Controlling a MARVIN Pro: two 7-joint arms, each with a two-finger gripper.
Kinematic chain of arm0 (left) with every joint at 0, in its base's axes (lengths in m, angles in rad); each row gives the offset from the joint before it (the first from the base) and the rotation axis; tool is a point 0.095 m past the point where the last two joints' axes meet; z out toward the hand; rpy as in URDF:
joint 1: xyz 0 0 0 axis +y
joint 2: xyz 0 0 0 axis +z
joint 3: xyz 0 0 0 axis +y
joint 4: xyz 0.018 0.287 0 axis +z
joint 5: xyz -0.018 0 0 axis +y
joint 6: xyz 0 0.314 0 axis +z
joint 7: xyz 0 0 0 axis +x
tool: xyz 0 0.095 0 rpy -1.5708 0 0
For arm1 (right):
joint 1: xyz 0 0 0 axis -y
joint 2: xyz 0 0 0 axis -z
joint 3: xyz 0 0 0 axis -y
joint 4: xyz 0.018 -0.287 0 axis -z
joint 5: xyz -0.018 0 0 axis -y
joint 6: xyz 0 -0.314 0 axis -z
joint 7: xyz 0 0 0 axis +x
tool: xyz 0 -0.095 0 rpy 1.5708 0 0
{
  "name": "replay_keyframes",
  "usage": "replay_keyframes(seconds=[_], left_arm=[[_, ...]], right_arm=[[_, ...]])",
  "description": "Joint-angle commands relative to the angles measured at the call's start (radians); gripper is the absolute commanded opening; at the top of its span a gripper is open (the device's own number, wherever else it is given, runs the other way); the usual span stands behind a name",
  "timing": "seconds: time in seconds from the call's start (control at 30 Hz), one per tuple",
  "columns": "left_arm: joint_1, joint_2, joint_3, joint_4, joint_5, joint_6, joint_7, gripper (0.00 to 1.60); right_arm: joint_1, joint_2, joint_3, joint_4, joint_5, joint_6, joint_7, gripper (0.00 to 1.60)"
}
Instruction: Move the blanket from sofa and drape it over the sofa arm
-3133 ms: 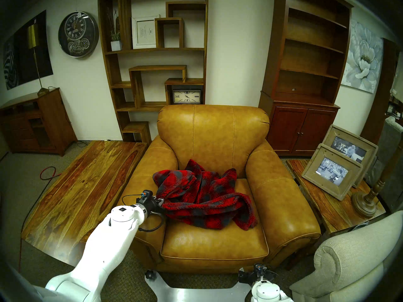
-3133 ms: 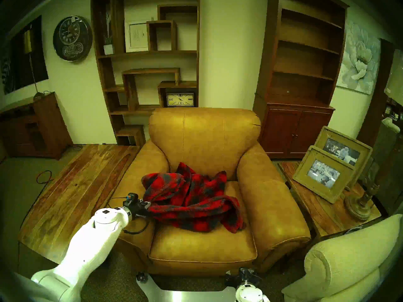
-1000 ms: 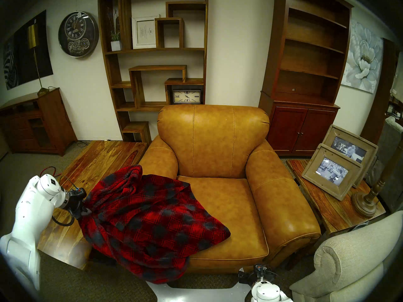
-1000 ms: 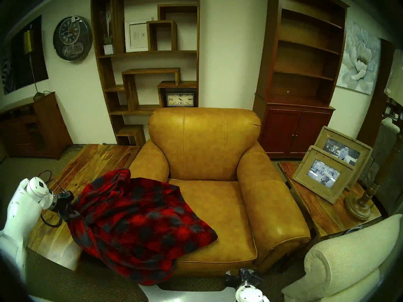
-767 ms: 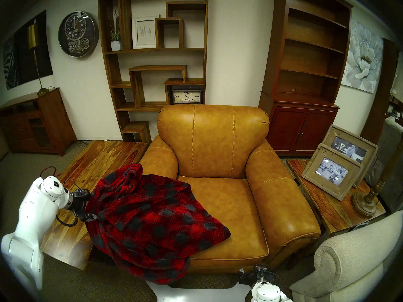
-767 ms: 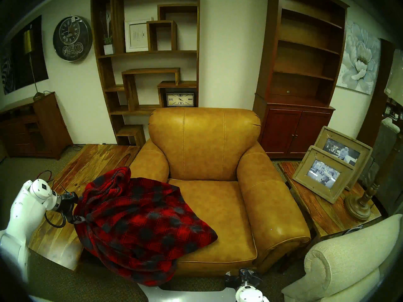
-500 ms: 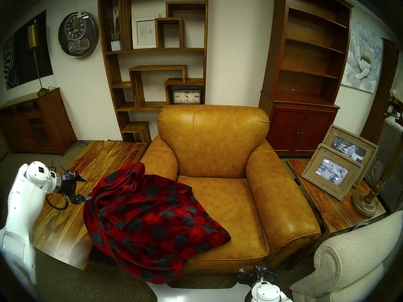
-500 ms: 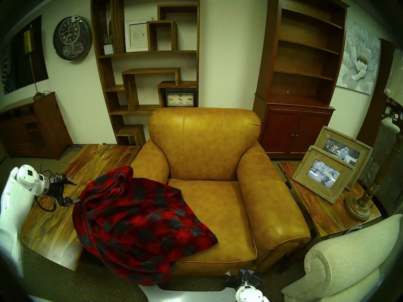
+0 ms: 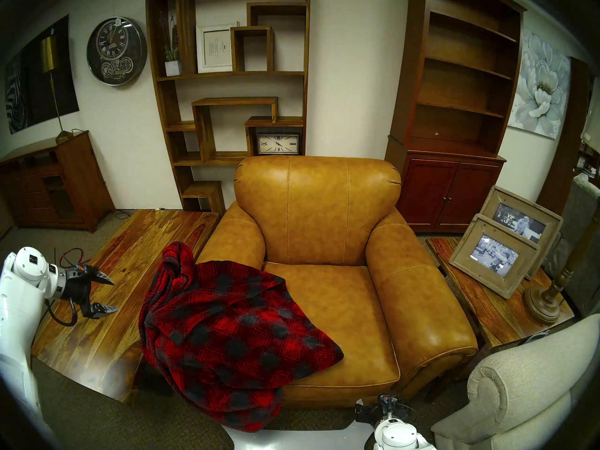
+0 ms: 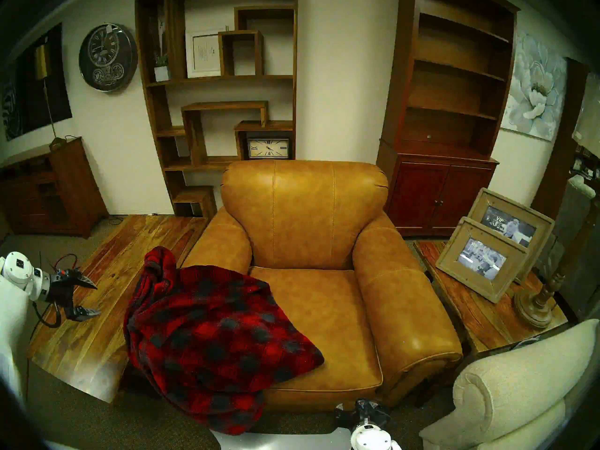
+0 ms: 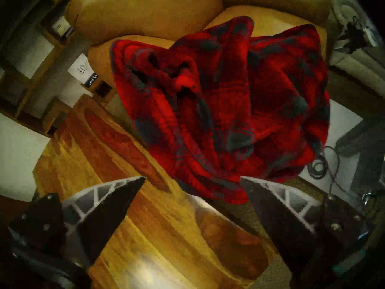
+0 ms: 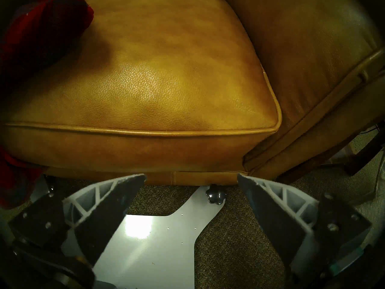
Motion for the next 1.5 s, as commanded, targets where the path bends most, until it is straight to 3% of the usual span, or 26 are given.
replay_keyframes(seconds=[0.0, 0.37, 0.73, 1.2, 1.47], left_arm=[[0.12, -0.098, -0.016, 0.007, -0.077, -0.011, -0.08, 1.6], [0.225, -0.259, -0.017, -0.002, -0.203, -0.043, -0.131, 1.6], [0.271, -0.324, -0.099, -0.095, -0.329, -0.112, -0.131, 1.6], [0.389, -0.495, -0.16, -0.221, -0.484, -0.165, -0.131, 1.6], [0.493, -0.599, -0.176, -0.31, -0.55, -0.189, -0.131, 1.6]], right_arm=[[0.005, 0.001, 0.0, -0.005, -0.001, -0.002, 0.0, 1.6], [0.007, 0.001, 0.0, -0.001, 0.0, -0.002, 0.0, 1.6], [0.01, 0.001, 0.0, 0.003, 0.0, -0.002, 0.0, 1.6], [0.013, 0.001, 0.0, 0.008, 0.0, -0.002, 0.0, 1.6], [0.014, 0.001, 0.0, 0.009, 0.0, -0.003, 0.0, 1.6]])
